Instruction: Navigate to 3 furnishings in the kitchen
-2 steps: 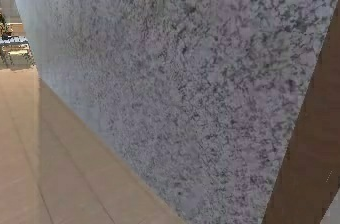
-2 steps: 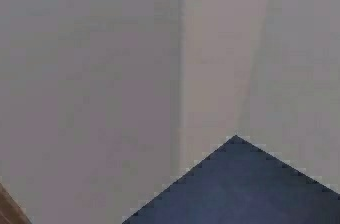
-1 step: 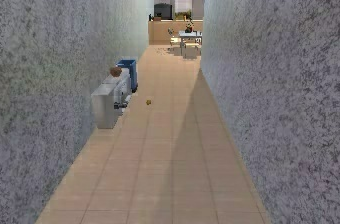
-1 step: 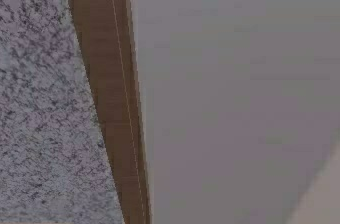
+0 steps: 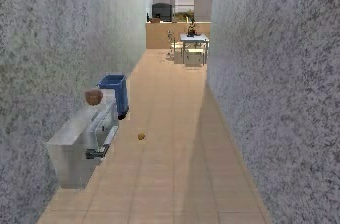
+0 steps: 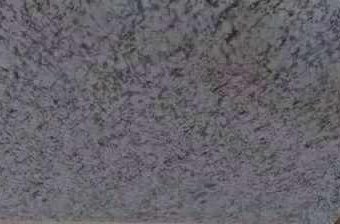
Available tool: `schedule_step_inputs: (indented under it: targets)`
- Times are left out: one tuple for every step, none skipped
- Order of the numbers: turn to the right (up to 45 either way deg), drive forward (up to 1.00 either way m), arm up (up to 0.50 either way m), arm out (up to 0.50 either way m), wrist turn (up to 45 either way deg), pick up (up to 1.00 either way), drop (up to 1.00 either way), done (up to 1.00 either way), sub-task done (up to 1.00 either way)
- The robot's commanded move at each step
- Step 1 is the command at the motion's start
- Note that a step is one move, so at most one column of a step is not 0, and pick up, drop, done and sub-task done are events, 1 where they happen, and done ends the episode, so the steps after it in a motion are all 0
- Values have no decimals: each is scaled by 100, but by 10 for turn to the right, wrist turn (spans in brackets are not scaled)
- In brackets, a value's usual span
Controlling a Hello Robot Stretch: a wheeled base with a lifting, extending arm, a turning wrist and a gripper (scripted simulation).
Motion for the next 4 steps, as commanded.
schedule_step_inputs:
  targets:
    - [0,100,0,0,0,0,0,0,0]
    - [-420,0,0,0,0,0,0,0,0]
    - [0,0,0,0,0,0,0,0,100]
    - [420,0,0,0,0,0,0,0,0]
